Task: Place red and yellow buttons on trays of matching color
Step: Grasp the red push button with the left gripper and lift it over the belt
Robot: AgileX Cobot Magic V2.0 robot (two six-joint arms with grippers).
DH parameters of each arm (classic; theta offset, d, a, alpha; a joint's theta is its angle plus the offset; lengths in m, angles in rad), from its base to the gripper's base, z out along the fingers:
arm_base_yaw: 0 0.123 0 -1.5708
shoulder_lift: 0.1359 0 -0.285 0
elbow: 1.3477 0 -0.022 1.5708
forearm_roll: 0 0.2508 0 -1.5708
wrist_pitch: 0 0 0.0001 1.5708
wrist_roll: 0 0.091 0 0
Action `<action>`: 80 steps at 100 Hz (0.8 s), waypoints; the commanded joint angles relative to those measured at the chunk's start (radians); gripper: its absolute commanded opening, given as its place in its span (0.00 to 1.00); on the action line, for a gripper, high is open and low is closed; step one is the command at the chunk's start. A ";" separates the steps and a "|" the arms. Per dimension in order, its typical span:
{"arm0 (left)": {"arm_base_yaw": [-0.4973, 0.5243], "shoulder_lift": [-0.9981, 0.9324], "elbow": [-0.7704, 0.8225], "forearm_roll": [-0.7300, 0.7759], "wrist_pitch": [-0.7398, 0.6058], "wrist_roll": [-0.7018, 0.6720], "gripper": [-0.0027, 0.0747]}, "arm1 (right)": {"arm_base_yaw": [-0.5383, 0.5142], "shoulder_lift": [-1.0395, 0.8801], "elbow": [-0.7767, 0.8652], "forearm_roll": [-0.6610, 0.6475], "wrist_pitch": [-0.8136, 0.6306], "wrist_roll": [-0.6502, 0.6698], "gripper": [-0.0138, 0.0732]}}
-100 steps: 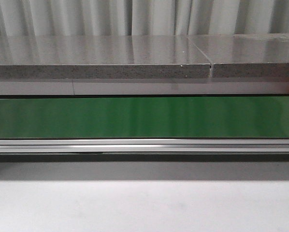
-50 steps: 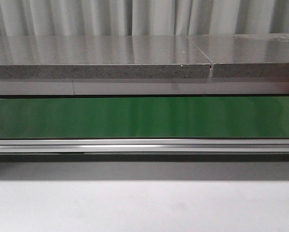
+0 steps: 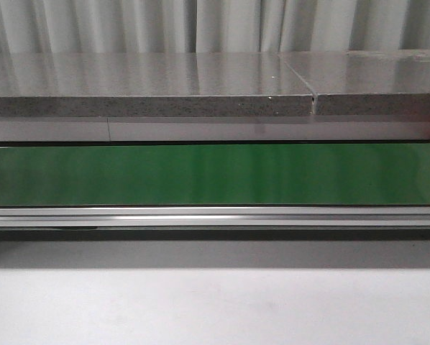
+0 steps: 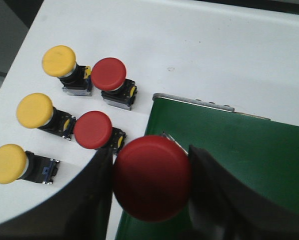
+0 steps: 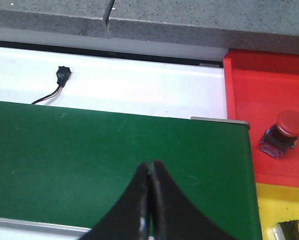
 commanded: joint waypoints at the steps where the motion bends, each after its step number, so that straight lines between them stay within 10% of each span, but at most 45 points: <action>1: -0.016 -0.008 -0.036 0.011 -0.024 0.004 0.01 | -0.001 -0.014 -0.025 0.015 -0.061 -0.009 0.08; 42: -0.020 0.046 -0.036 -0.010 0.052 0.029 0.04 | -0.001 -0.014 -0.025 0.015 -0.061 -0.009 0.08; 80: -0.021 0.046 -0.036 -0.046 0.042 0.083 0.71 | -0.001 -0.014 -0.025 0.015 -0.061 -0.009 0.08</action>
